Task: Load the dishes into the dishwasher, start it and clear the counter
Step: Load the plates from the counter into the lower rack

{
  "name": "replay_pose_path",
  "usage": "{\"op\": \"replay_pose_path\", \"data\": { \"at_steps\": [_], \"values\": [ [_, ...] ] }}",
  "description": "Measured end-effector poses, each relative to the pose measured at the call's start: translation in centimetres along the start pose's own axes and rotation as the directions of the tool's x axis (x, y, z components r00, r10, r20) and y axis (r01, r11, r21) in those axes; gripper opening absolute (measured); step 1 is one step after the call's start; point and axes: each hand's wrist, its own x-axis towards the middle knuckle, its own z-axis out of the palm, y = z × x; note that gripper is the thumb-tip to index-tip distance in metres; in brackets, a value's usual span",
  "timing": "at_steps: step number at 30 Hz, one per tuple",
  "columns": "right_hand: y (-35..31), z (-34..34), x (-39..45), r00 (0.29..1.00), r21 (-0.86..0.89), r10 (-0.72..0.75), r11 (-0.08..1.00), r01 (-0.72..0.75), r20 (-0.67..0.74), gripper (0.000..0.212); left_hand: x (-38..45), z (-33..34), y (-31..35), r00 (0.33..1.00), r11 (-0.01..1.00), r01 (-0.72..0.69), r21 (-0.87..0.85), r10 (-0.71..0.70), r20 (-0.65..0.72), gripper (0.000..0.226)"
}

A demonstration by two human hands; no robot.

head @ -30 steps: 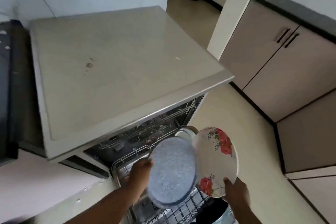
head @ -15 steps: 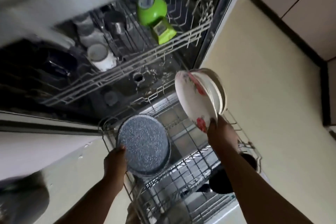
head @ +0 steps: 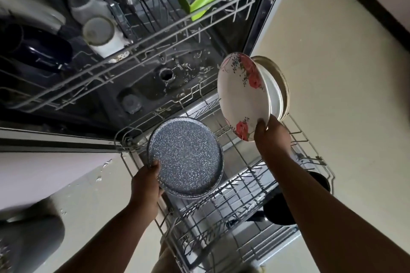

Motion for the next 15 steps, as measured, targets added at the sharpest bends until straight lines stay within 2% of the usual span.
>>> {"op": "replay_pose_path", "data": {
  "at_steps": [5,8,12,15],
  "values": [
    [0.4,1.6,-0.2,0.998,-0.001,-0.047,0.999,0.047,-0.051,0.022,0.4,0.4,0.5,0.999,0.995,0.042,-0.096,-0.041,0.014,0.011],
    [1.0,3.3,-1.5,0.994,-0.019,-0.088,0.996,0.090,0.064,0.019,0.8,0.8,1.0,0.999,0.991,0.048,-0.128,-0.046,0.017,0.010],
    [1.2,5.0,-2.1,0.992,0.012,0.053,0.998,-0.055,0.111,0.023,1.7,0.9,1.6,0.999,0.987,0.028,-0.157,-0.025,0.022,0.010],
    [1.5,5.4,-2.0,0.985,0.016,0.085,0.996,-0.089,0.153,0.028,2.1,0.9,1.8,0.999,0.986,0.024,-0.168,-0.019,0.032,0.009]
  ]
}}
